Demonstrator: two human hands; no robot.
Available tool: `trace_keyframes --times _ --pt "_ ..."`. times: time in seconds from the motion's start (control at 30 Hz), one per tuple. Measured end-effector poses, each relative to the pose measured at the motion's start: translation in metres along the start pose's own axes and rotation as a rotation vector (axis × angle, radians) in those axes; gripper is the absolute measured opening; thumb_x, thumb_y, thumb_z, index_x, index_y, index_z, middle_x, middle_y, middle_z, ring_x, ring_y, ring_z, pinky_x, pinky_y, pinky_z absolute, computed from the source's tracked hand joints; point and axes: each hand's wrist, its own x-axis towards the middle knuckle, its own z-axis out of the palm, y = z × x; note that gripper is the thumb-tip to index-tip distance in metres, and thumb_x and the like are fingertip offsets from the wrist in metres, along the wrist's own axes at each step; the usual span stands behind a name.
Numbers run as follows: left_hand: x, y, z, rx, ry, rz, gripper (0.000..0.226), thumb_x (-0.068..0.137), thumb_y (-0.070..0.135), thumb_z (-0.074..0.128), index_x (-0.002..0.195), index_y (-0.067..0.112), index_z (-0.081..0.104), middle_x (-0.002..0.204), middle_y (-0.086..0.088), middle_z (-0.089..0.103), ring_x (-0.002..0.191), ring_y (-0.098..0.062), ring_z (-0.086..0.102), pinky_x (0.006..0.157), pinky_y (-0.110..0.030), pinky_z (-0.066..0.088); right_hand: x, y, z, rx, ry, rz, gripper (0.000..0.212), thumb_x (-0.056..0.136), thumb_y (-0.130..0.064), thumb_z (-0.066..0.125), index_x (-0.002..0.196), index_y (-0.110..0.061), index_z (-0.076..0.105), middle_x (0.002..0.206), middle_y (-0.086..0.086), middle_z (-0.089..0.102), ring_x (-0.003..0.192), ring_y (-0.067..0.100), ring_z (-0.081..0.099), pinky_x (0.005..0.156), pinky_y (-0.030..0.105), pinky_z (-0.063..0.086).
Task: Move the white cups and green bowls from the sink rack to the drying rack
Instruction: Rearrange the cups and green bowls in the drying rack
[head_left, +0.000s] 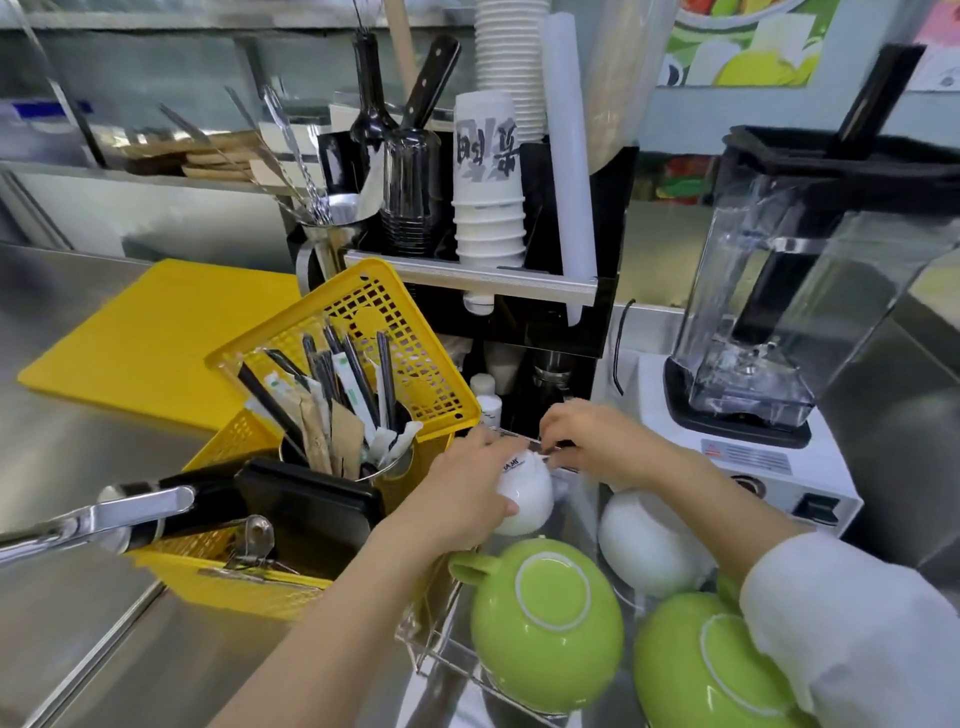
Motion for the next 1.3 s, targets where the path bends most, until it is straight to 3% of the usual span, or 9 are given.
trace_keyframes --times 0.1,0.2,0.37,0.5,0.7,0.8,1.0,1.13,1.3 --pt "-0.003 0.002 0.007 0.131 0.098 -0.01 0.058 0.087 0.019 0.058 0.14 0.028 0.034 0.142 -0.006 0.03 0.13 -0.028 0.029 0.105 -0.042 0.03 -0.004 0.004 0.0 -0.001 0.02 0.035 0.016 0.083 -0.024 0.06 0.094 -0.016 0.069 0.108 0.002 0.058 0.103 0.021 0.049 0.086 0.035 0.035" --pt "-0.006 0.008 0.013 0.35 0.212 -0.004 0.054 0.088 0.036 0.054 0.138 0.026 0.036 0.139 -0.006 0.032 0.126 -0.028 0.03 0.097 -0.038 0.031 -0.01 0.001 -0.003 0.014 0.006 0.084 0.018 0.082 -0.026 0.062 0.092 -0.013 0.07 0.097 0.005 0.059 0.095 0.022 0.053 0.083 0.036 0.04" --pt "-0.002 0.009 0.02 0.383 0.348 0.071 0.051 0.073 0.045 0.068 0.116 0.018 0.061 0.125 -0.006 0.053 0.111 -0.03 0.048 0.087 -0.039 0.04 -0.02 -0.009 -0.005 0.089 -0.035 0.139 0.018 0.082 -0.024 0.063 0.092 -0.011 0.069 0.086 -0.002 0.054 0.079 0.015 0.049 0.07 0.029 0.037" --pt "-0.001 0.005 0.019 0.292 0.247 0.091 0.052 0.084 0.038 0.06 0.131 0.021 0.046 0.139 -0.001 0.039 0.122 -0.025 0.038 0.096 -0.033 0.033 -0.025 -0.015 -0.004 0.095 -0.032 0.159 0.017 0.083 -0.025 0.062 0.09 -0.011 0.068 0.087 -0.001 0.057 0.079 0.017 0.05 0.074 0.035 0.043" --pt "-0.004 0.002 0.013 0.319 0.219 0.109 0.054 0.084 0.043 0.057 0.133 0.025 0.042 0.141 0.003 0.037 0.126 -0.022 0.036 0.099 -0.034 0.029 -0.038 -0.012 -0.012 0.132 0.05 0.165 0.027 0.082 -0.032 0.063 0.102 -0.014 0.063 0.098 0.003 0.06 0.089 0.021 0.056 0.078 0.033 0.042" --pt "-0.005 0.005 0.012 0.3 0.263 0.13 0.054 0.085 0.05 0.053 0.132 0.026 0.043 0.139 0.001 0.039 0.129 -0.022 0.031 0.101 -0.033 0.023 -0.06 0.006 -0.025 0.261 0.064 0.202 0.028 0.08 -0.022 0.067 0.107 -0.021 0.063 0.093 -0.012 0.055 0.093 0.014 0.055 0.08 0.024 0.041" --pt "-0.006 0.033 0.006 0.232 0.218 0.223 0.057 0.086 0.053 0.05 0.134 0.023 0.041 0.131 -0.001 0.05 0.122 -0.023 0.042 0.099 -0.035 0.027 -0.112 0.038 -0.036 0.455 -0.116 0.235 0.053 0.074 -0.014 0.072 0.115 -0.043 0.053 0.124 -0.027 0.049 0.112 -0.012 0.042 0.085 -0.005 0.027" --pt "-0.002 0.06 0.011 0.214 0.08 0.232 0.057 0.082 0.058 0.053 0.123 0.019 0.049 0.119 -0.004 0.058 0.112 -0.025 0.051 0.089 -0.036 0.037 -0.12 0.038 -0.03 0.49 -0.167 0.249 0.07 0.074 -0.009 0.071 0.118 -0.054 0.041 0.127 -0.039 0.036 0.122 -0.011 0.03 0.102 0.014 0.021" --pt "0.004 0.08 0.027 0.33 0.016 0.22 0.07 0.073 0.071 0.052 0.113 0.013 0.052 0.116 -0.005 0.058 0.11 -0.026 0.053 0.09 -0.037 0.035 -0.121 0.036 -0.012 0.406 -0.084 0.368 0.062 0.07 -0.035 0.075 0.125 -0.04 0.048 0.129 -0.021 0.053 0.12 0.003 0.046 0.103 0.027 0.034"
